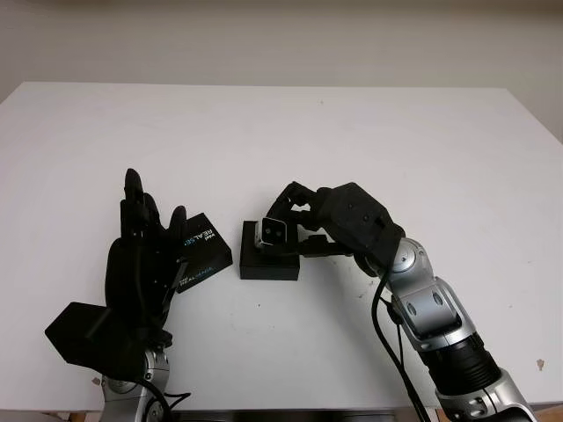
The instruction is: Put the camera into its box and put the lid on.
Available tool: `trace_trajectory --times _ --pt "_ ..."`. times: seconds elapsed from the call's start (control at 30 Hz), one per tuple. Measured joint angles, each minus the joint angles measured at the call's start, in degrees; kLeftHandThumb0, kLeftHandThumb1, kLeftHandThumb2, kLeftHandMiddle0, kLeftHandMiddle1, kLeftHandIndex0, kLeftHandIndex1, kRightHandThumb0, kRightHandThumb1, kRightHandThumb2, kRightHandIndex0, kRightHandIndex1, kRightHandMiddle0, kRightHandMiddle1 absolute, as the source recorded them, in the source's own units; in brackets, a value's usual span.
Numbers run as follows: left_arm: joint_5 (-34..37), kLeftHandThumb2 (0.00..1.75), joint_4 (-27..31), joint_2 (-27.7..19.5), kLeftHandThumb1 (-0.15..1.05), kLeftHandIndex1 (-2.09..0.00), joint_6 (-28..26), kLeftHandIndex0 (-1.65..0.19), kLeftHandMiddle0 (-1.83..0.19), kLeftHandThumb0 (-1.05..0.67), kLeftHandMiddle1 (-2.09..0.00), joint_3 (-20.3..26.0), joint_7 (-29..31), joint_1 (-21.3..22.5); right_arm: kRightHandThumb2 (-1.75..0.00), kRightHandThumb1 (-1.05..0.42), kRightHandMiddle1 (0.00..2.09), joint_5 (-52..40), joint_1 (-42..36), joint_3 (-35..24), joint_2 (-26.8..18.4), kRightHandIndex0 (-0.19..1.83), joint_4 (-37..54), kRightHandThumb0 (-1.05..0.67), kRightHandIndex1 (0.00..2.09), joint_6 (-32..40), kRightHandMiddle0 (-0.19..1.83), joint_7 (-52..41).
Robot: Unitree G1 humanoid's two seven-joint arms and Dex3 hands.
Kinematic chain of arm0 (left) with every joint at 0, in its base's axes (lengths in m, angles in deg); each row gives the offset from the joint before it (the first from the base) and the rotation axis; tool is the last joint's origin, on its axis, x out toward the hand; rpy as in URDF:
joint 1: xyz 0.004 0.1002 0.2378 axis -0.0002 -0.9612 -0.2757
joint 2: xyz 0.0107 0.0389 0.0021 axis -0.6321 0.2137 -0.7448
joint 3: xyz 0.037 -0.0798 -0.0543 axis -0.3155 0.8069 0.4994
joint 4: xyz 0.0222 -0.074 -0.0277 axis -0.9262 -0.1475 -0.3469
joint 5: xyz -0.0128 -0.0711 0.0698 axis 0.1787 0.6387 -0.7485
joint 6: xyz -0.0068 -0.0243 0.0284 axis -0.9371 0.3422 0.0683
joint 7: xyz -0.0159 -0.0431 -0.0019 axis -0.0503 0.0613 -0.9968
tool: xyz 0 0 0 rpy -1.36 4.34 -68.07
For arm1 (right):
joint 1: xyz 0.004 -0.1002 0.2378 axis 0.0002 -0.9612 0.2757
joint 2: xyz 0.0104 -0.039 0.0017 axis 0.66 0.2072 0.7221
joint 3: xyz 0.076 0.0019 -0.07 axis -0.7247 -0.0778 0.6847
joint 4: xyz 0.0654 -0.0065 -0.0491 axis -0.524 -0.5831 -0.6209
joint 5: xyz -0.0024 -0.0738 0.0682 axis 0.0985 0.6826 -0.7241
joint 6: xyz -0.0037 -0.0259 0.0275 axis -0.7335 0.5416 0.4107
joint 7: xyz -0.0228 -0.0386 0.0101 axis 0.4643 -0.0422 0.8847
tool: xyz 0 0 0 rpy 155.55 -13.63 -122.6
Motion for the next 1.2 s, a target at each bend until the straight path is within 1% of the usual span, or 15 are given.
trace_trajectory --times 0.47,0.73,1.03,1.2 --pt "-0.41 0.35 0.00 0.00 1.05 -0.05 0.01 0.13 0.07 -0.52 -0.06 -0.22 -0.08 -0.49 -0.05 -0.99 2.09 0.72 0.59 0.33 0.43 0.35 -2.24 -0.35 0.07 -0.79 0.29 1.34" --pt "-0.51 0.35 0.00 0.00 1.05 -0.05 0.01 0.13 0.07 -0.52 -0.06 -0.24 -0.14 -0.55 -0.05 -0.99 2.09 1.38 1.31 0.58 0.40 0.35 -3.83 -0.36 0.07 -1.80 0.26 1.21" --pt "-0.58 0.35 0.00 0.18 1.05 -0.05 0.21 0.14 0.07 -0.52 -0.05 -0.31 -0.18 -0.57 -0.05 -0.99 2.03 2.14 2.11 0.64 0.09 0.35 -4.88 -0.36 0.07 -1.56 0.26 -0.01" --pt "-0.59 0.34 0.02 0.34 1.05 -0.05 0.20 0.13 0.07 -0.52 -0.05 -0.35 -0.40 -0.59 -0.06 -1.00 2.09 2.28 2.13 0.64 -0.11 0.35 -4.89 -0.35 0.07 -1.66 0.32 -0.72"
